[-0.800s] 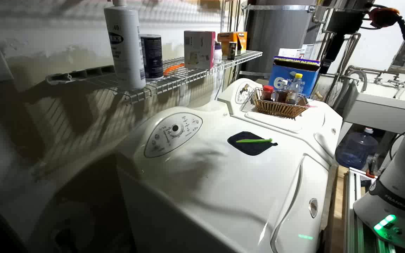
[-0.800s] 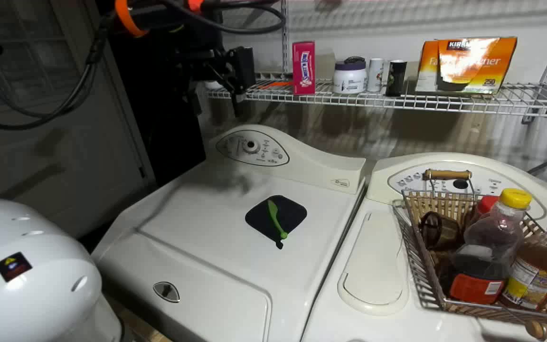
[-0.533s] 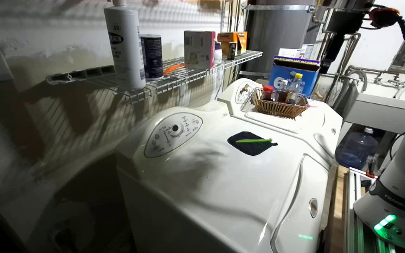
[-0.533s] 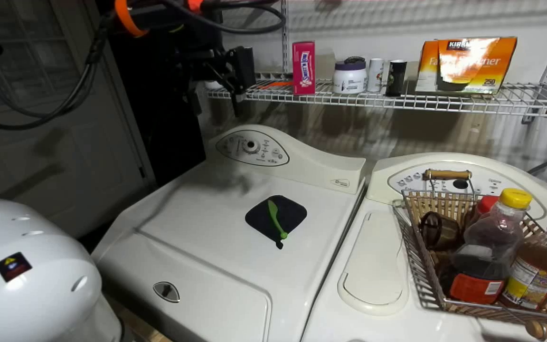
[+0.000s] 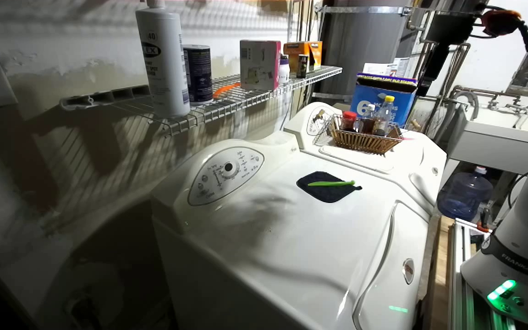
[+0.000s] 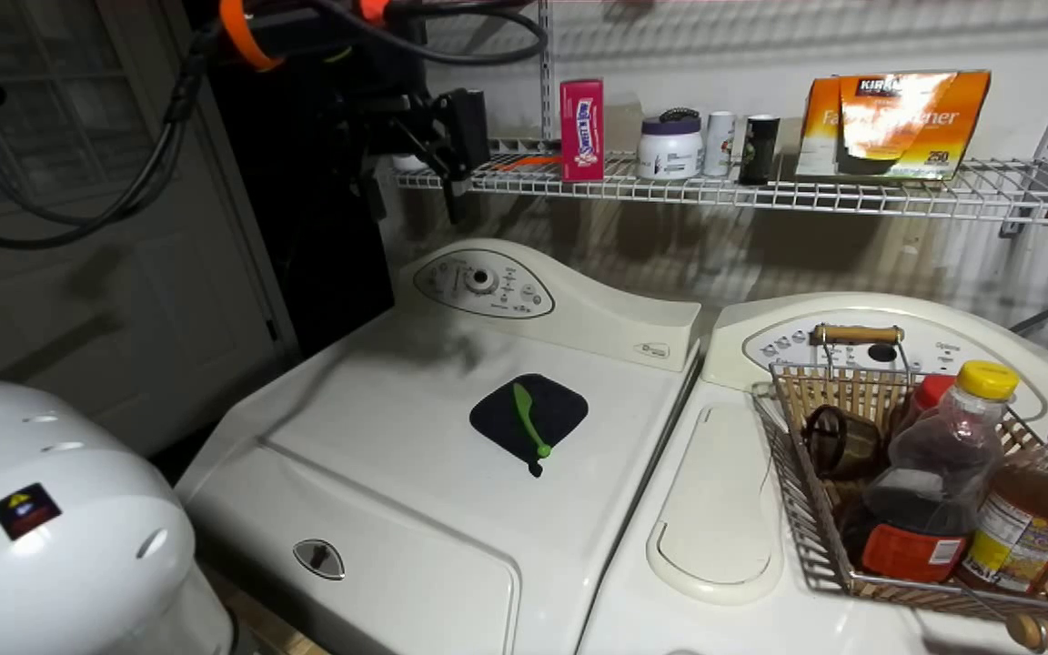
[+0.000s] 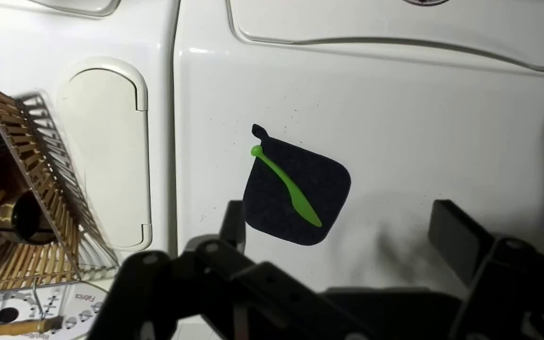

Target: Press a button on the left washing machine

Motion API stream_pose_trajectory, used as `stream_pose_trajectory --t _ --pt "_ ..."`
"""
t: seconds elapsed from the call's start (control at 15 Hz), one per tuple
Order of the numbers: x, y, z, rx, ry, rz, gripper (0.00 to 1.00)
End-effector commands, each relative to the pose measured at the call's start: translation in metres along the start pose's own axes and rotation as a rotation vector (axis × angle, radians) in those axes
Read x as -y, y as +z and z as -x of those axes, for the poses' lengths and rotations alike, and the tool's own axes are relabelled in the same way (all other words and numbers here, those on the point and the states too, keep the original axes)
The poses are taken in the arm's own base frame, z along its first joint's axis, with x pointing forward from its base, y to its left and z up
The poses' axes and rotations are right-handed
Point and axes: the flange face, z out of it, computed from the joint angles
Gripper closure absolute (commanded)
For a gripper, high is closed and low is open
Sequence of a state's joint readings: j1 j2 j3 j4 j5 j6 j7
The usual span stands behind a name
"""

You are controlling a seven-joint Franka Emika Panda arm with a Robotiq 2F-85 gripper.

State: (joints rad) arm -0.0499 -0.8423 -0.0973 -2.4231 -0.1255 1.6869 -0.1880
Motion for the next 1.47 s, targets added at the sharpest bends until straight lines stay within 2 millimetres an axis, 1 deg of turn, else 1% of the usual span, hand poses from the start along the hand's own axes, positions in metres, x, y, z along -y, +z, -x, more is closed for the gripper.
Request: stream_pose_trajectory --t 0.0,0.13,0.33,0.47,0.67,0.87,1.07,1.27,1.4 --pt "0.011 0.006 -0.012 0.014 -0.057 -0.013 0.0" --pt "0.029 0.013 -0.023 0.028 -0.127 -0.034 0.0" --pt "0.064 0.025 -0.044 0.033 -0.222 -0.057 0.0" --pt "0.083 0.029 -0.063 -0.027 -0.263 -0.07 0.0" --pt "0.107 0.043 -0.087 -0.046 -0.273 -0.119 0.0" --pt "0.135 0.066 -0.104 0.007 -0.246 -0.127 0.0" --pt "0.163 0.091 -0.121 0.018 -0.189 -0.136 0.0" --pt "0.183 0.115 -0.141 0.031 -0.077 -0.142 0.0" --pt "0.194 0.129 -0.158 0.002 -0.039 -0.159 0.0"
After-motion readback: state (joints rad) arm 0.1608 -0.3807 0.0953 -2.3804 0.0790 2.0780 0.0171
